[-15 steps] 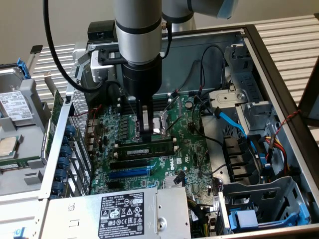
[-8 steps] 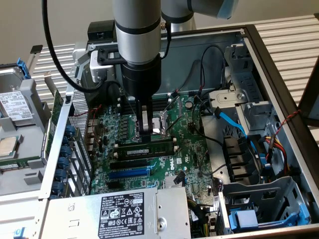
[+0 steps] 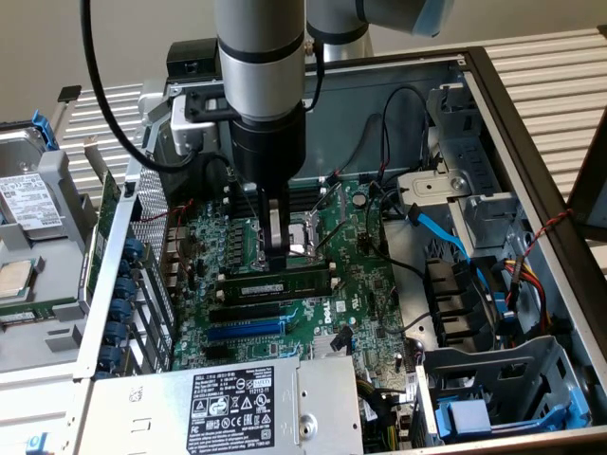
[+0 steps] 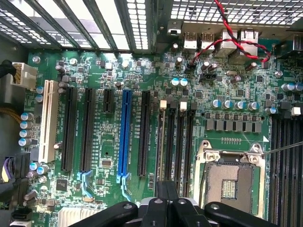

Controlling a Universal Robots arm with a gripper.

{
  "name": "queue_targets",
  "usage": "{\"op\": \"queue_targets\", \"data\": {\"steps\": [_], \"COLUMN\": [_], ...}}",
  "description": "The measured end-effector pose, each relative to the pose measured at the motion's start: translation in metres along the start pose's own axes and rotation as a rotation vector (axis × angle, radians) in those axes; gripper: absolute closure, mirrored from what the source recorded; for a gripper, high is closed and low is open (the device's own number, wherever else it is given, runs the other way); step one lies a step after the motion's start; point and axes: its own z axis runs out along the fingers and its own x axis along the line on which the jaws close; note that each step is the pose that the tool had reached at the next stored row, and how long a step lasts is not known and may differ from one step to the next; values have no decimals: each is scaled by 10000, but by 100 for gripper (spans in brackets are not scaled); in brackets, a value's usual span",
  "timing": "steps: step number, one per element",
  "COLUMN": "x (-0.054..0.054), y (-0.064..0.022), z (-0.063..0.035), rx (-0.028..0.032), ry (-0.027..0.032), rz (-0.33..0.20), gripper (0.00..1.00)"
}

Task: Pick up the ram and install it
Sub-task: 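Press down the ram until it locks into place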

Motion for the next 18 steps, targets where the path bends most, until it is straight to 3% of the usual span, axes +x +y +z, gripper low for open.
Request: {"op": "queue_targets", "data": {"steps": [3, 18], "x": [0, 11], "y": [1, 12], "z": [15, 58], "rx": [-1, 14], "ry": [23, 24], "rz": [1, 5], "gripper": [89, 89]}}
